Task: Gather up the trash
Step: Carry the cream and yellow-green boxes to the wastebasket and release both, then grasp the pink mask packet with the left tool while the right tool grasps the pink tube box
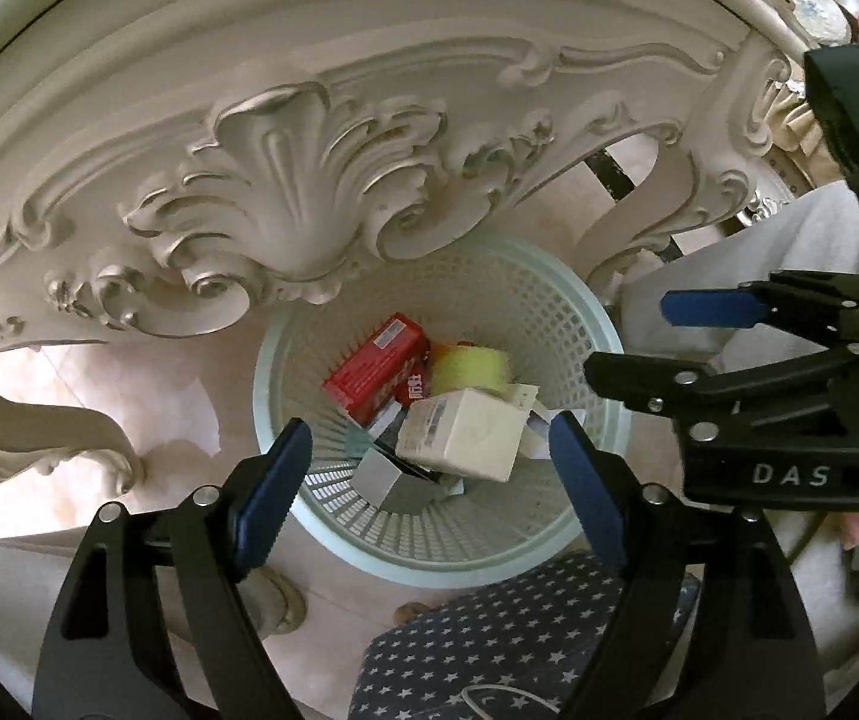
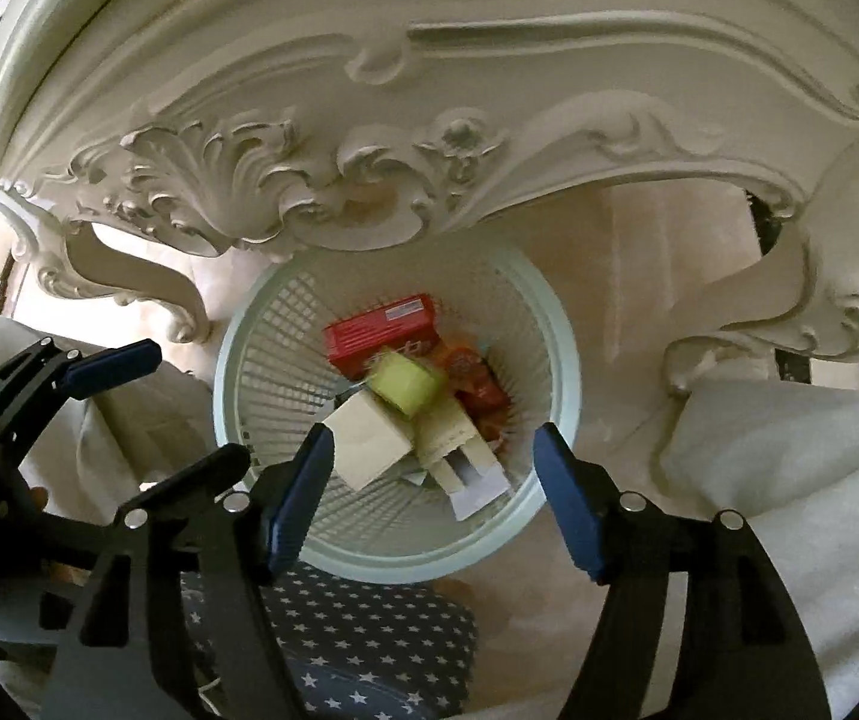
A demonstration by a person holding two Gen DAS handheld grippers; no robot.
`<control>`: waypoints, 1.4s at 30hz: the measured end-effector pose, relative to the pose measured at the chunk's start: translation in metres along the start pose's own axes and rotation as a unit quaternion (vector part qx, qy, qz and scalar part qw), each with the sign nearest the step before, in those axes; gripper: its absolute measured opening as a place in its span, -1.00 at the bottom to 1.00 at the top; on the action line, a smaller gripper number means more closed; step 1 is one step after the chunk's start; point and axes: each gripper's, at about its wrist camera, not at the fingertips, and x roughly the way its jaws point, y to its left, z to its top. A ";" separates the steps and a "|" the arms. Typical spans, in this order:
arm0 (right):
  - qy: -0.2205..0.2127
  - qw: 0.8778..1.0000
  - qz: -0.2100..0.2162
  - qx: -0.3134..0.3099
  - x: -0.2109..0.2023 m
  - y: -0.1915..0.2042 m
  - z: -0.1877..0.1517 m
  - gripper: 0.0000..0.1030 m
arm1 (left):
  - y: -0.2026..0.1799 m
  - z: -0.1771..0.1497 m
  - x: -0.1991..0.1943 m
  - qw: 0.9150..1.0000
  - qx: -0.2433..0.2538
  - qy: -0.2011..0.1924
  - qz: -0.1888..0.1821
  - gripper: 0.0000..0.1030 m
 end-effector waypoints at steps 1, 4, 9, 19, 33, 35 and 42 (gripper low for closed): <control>0.000 1.000 -0.006 -0.004 -0.001 0.000 -0.001 0.28 | 0.000 -0.001 0.000 1.000 0.002 0.002 0.000 0.58; -0.004 1.000 -0.008 -0.027 -0.014 0.003 -0.005 0.28 | -0.003 -0.006 -0.006 1.000 0.012 0.002 0.003 0.58; -0.022 0.997 0.021 -0.067 -0.056 0.012 -0.010 0.28 | -0.010 -0.017 -0.045 0.999 0.042 -0.004 -0.030 0.58; -0.205 0.976 0.023 -0.069 -0.168 -0.019 0.064 0.28 | 0.005 0.066 -0.166 0.989 0.019 -0.141 -0.048 0.70; -0.298 0.953 -0.052 0.000 -0.175 -0.095 0.311 0.35 | 0.061 0.328 -0.097 0.927 -0.309 -0.194 0.087 0.73; -0.283 0.957 -0.054 0.013 -0.166 -0.101 0.335 0.35 | 0.075 0.349 -0.077 0.914 -0.359 -0.184 0.047 0.73; -0.269 0.960 -0.073 0.021 -0.145 -0.117 0.388 0.35 | 0.089 0.393 -0.038 0.893 -0.419 -0.163 0.023 0.73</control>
